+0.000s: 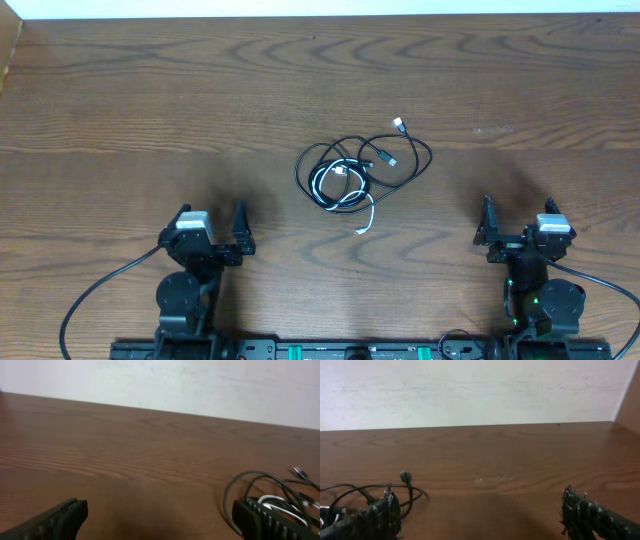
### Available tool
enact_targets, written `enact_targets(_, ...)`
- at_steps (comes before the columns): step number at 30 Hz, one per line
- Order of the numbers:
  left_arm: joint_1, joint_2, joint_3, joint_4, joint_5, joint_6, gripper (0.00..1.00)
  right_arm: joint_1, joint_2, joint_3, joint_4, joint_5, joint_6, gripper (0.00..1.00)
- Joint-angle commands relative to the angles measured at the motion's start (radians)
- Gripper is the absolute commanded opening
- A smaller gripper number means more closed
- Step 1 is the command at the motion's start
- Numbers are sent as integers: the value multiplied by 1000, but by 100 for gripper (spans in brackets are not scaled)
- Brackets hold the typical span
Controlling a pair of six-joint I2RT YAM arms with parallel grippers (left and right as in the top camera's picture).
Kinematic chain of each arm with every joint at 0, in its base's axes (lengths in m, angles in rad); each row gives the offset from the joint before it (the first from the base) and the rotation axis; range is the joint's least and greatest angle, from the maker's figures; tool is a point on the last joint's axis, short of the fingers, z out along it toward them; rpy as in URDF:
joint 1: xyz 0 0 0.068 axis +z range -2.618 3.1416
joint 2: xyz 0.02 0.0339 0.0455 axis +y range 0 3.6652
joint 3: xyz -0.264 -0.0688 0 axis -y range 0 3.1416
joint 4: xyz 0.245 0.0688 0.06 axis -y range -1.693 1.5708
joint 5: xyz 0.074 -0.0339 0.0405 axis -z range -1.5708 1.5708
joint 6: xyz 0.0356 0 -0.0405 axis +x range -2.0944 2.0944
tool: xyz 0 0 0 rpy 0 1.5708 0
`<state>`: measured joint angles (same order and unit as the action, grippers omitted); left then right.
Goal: Untangle cables
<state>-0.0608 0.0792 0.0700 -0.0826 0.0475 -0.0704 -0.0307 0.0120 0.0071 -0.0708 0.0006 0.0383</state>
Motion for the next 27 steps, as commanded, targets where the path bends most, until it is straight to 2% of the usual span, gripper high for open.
enact_targets(1, -3, 65, 86, 5, 43, 6, 99, -5, -6, -2, -4, 16, 9, 99)
enact_targets(8, -3, 236, 223, 5, 62, 6, 99, -5, -6, -2, -4, 16, 9, 99)
enact_targets(13, -3, 382, 353, -13, 157, 6, 99, -5, -6, -2, -4, 16, 9, 99)
enact_targets(18, -3, 563, 541, -135, 229, 6, 99, -5, -6, -2, -4, 16, 9, 99)
enact_targets(27, -5, 822, 865, -412, 233, -75, 99, -5, -6, -2, -4, 16, 9, 99)
